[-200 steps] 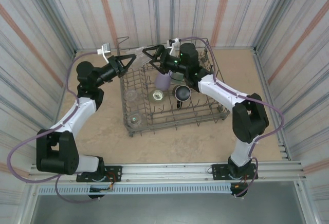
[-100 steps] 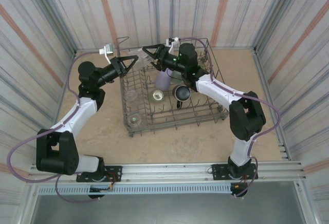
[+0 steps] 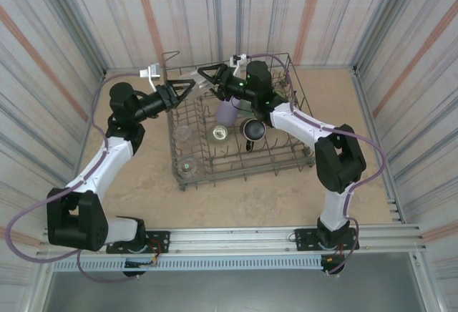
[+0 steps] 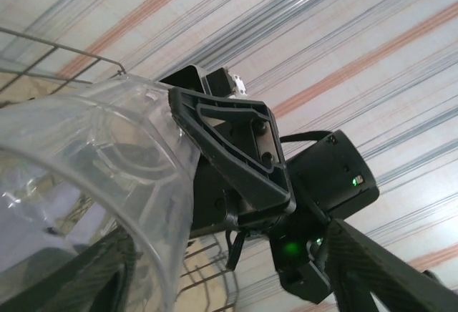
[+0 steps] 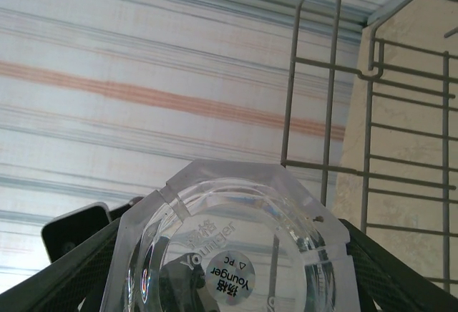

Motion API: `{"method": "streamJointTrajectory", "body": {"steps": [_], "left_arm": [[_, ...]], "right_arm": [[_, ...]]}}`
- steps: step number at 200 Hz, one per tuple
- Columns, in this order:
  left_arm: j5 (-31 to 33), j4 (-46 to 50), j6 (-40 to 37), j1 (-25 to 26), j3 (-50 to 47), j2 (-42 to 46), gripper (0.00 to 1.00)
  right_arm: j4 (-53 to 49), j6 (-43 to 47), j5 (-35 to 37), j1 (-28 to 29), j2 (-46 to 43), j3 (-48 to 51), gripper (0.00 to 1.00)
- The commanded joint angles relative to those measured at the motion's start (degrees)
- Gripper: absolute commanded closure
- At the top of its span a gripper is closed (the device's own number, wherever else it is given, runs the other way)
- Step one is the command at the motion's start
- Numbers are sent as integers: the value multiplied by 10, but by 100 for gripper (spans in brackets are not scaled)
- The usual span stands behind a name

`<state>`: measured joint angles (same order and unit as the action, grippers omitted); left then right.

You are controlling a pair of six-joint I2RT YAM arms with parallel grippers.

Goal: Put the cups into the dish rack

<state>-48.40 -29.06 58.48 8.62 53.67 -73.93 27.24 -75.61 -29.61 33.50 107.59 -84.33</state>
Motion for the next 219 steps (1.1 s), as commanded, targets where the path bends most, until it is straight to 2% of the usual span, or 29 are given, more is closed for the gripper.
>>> {"method": "streamJointTrajectory", "body": {"steps": [1,8,54,86,129,171,219], "left_arm": [[0,73,-31,-23,33,33,7],[-5,84,-33,-30,37,39,1],[34,293,-144,-70,65,96,1],[76,428,-205,-111,68,126,1],[63,468,-232,-174,34,144,1],[68,512,-270,-194,40,139,1],[70,508,-269,-199,26,131,1]], "right_arm": [[-21,54,-1,-14,9,-43,65],[-38,74,2,-16,12,-51,65],[-217,273,60,-12,40,-140,66],[-327,432,156,21,67,-203,66],[-395,580,267,66,119,-283,63],[-380,648,308,94,152,-295,63],[-363,664,308,102,191,-314,63]]}}
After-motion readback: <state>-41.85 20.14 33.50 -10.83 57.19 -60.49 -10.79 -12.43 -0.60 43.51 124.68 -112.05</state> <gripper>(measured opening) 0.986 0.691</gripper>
